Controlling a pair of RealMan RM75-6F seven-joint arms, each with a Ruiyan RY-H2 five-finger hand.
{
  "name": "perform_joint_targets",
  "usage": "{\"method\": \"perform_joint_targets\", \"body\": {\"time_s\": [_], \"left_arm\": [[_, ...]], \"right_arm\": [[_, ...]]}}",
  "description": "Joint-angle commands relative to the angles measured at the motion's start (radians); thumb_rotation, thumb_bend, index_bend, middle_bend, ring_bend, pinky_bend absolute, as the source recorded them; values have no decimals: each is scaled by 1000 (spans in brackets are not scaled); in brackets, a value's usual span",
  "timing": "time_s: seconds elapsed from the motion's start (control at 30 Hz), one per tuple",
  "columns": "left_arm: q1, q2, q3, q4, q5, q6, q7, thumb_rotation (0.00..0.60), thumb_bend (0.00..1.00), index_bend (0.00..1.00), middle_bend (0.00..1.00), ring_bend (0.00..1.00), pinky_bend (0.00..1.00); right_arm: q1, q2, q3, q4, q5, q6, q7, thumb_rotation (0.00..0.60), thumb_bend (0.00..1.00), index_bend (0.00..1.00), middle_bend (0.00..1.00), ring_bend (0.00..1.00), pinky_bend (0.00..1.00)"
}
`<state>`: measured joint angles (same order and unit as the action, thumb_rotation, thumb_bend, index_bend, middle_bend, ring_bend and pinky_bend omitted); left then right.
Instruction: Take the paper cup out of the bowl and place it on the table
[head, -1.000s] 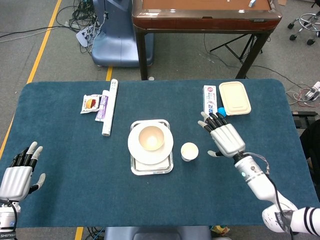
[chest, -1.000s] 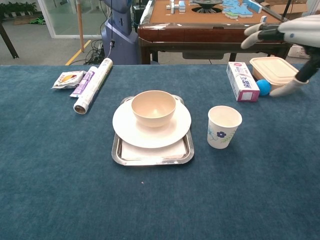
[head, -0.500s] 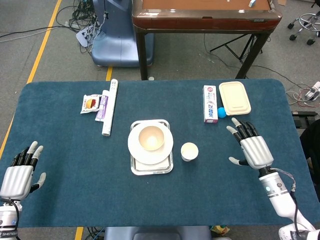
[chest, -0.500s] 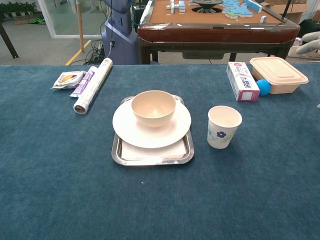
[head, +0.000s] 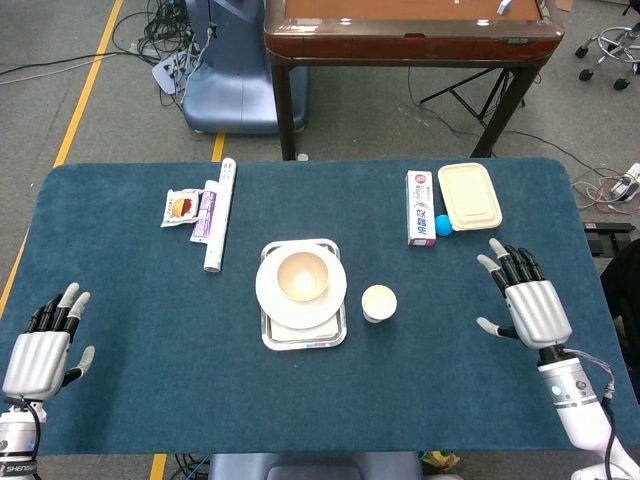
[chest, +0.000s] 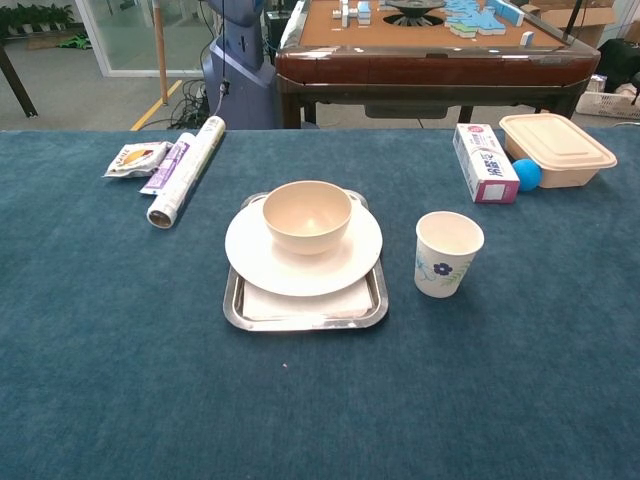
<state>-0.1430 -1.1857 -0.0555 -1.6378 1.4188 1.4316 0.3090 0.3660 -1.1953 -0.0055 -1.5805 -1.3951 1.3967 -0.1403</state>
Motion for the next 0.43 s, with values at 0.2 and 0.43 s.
{"method": "perform_joint_targets", "body": {"time_s": [0.2,0.43], "left_arm": [[-4,-13,3,7,-5,-7,20,600,353,0,0,0,103],[-4,-11,3,6,0,-3,13,600,354,0,0,0,103]], "right_arm": [[-30,18,23,-15,-23,19,18,600,193,0,0,0,0],[-36,15,34,-15,-29,-4,6,600,193,0,0,0,0]]}}
